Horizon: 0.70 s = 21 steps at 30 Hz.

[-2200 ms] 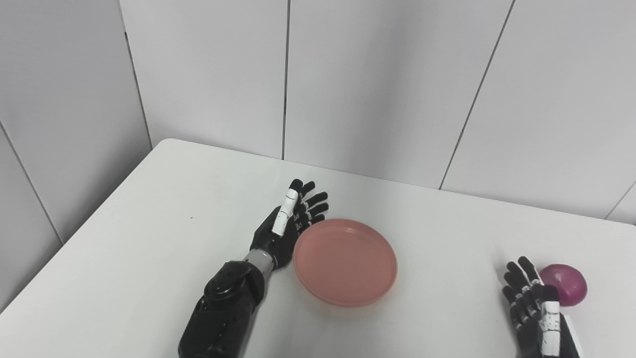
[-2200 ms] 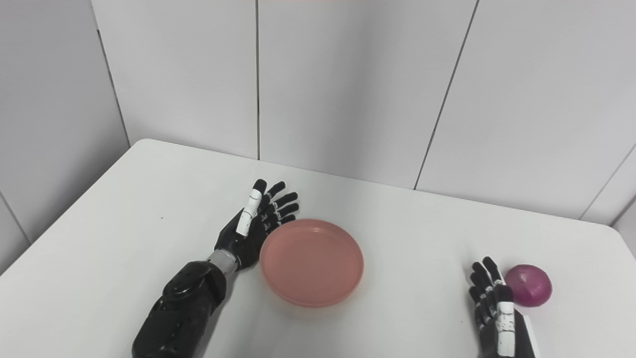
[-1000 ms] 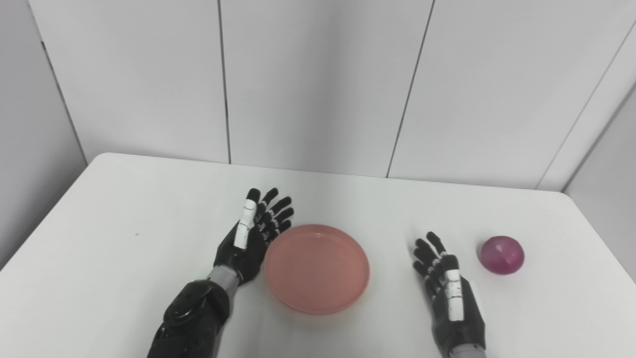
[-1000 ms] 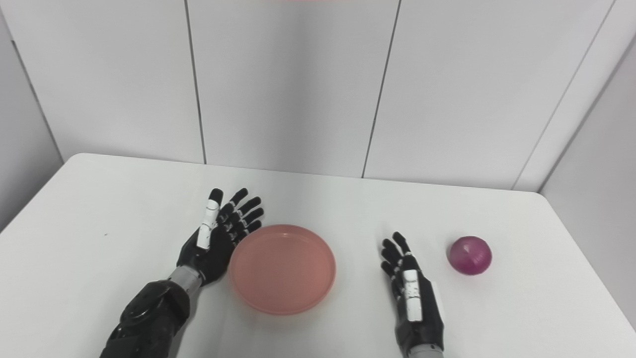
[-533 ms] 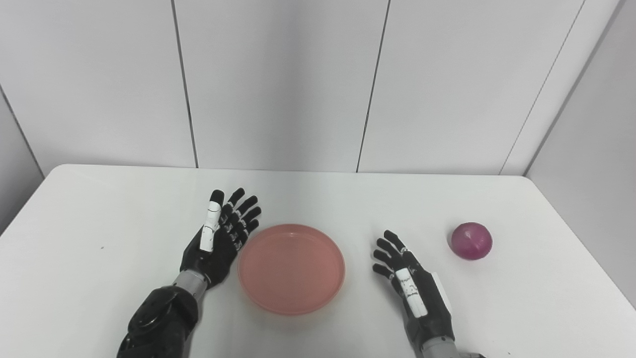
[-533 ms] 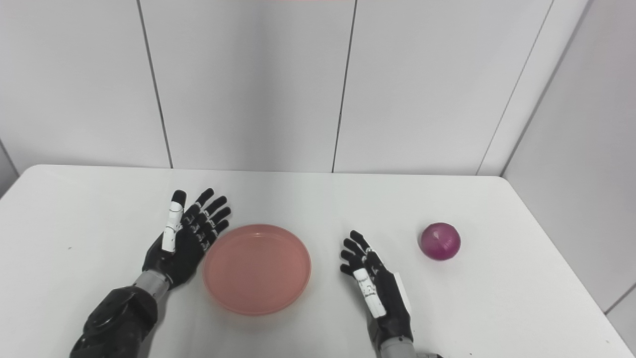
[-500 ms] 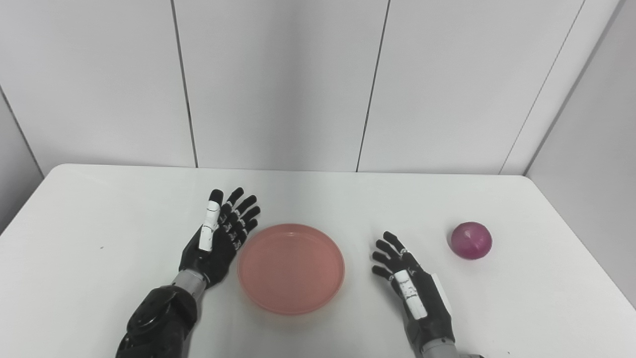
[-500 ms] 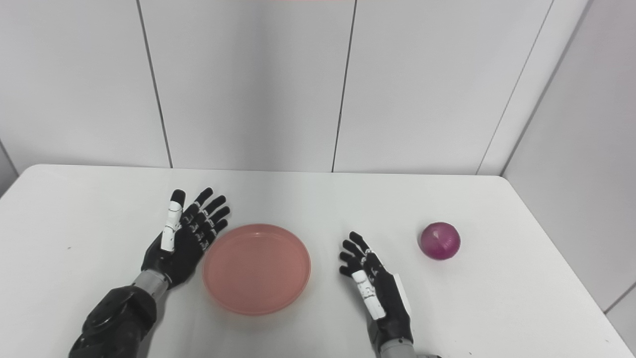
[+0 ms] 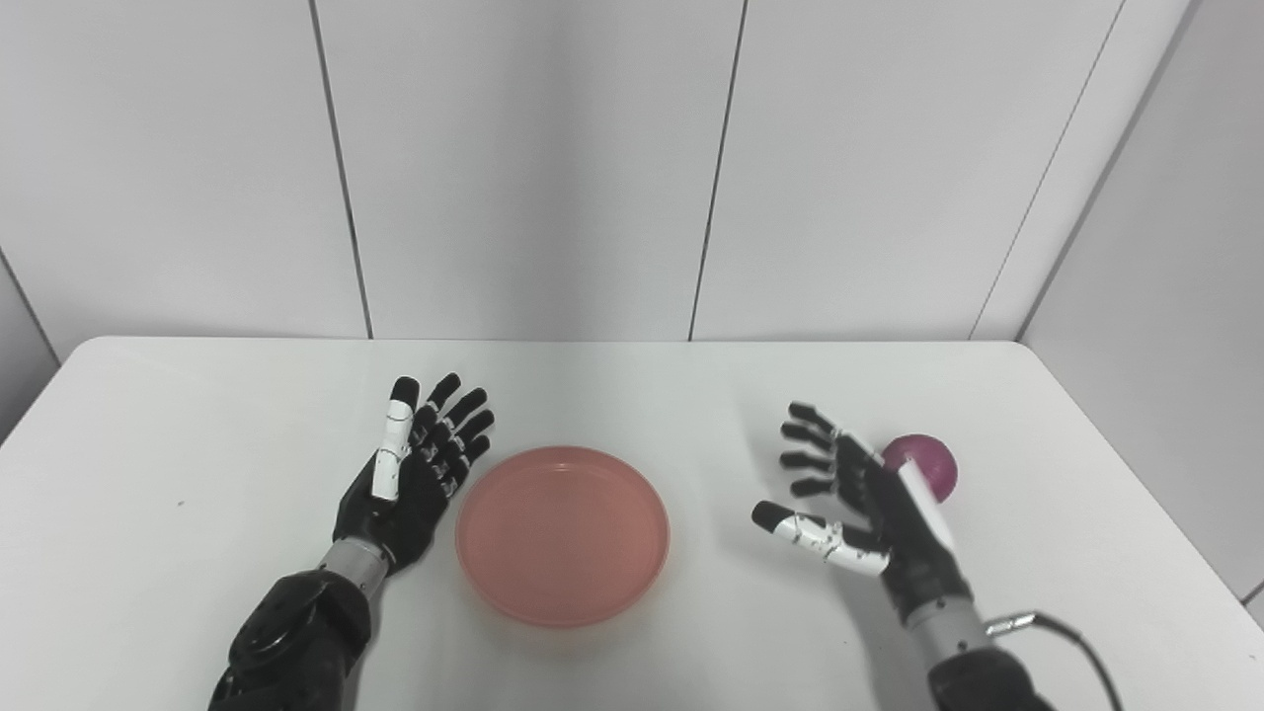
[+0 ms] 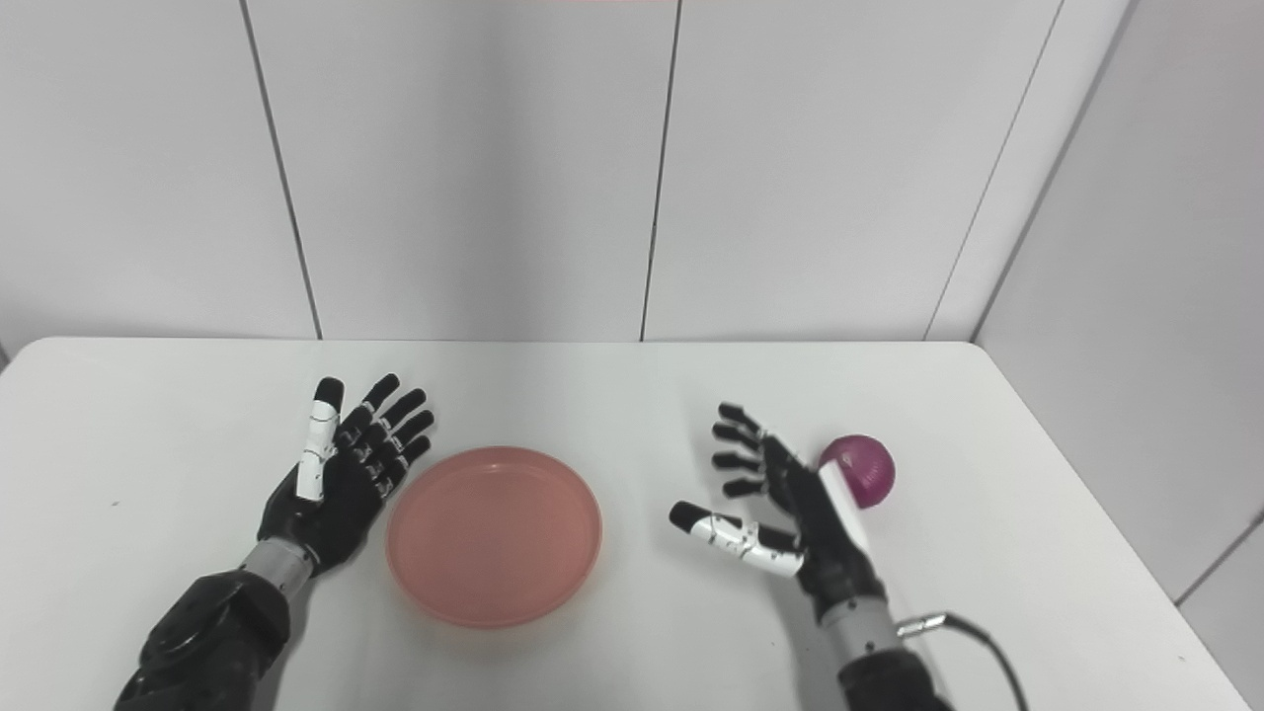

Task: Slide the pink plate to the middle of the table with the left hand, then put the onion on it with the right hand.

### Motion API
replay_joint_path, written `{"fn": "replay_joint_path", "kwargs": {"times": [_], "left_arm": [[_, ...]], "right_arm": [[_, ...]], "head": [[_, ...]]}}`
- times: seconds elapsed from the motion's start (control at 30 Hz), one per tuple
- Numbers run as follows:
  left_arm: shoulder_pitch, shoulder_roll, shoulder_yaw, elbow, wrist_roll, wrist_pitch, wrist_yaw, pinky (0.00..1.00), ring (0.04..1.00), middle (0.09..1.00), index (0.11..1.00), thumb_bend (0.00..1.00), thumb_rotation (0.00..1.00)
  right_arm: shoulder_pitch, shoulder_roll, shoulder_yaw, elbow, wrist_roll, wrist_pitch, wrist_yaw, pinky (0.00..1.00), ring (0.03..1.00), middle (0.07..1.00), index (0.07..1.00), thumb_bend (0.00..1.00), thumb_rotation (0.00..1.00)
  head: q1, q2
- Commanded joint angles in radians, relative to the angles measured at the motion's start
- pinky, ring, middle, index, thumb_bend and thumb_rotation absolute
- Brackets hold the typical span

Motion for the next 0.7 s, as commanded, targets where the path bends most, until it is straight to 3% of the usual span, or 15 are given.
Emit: {"fn": "replay_joint_path", "kwargs": {"times": [0.0,0.27,0.47,0.67], "left_arm": [[0.023,0.008,0.002,0.047,0.016,0.051,0.023,1.00,0.946,0.939,0.989,0.85,0.83],[0.021,0.015,-0.006,0.056,0.021,0.038,0.007,1.00,0.959,0.951,0.998,0.84,0.86],[0.019,0.016,0.000,0.062,0.014,0.038,0.003,1.00,0.958,0.948,1.000,0.83,0.86],[0.018,0.016,0.003,0.068,0.018,0.036,0.001,1.00,0.956,0.950,1.000,0.83,0.86]], "right_arm": [[-0.054,-0.039,-0.009,-0.059,-0.053,0.038,0.005,0.61,0.750,0.827,0.854,1.00,0.31],[-0.147,-0.185,0.024,-0.082,-0.268,0.065,0.069,0.60,0.757,0.841,0.846,1.00,0.23],[-0.213,-0.290,0.073,-0.059,-0.472,0.069,0.143,0.64,0.788,0.845,0.847,1.00,0.24],[-0.281,-0.378,0.120,-0.029,-0.593,0.117,0.308,0.58,0.770,0.834,0.838,1.00,0.24]], "head": [[-0.001,0.001],[-0.026,-0.005],[-0.033,-0.010],[-0.032,-0.012]]}}
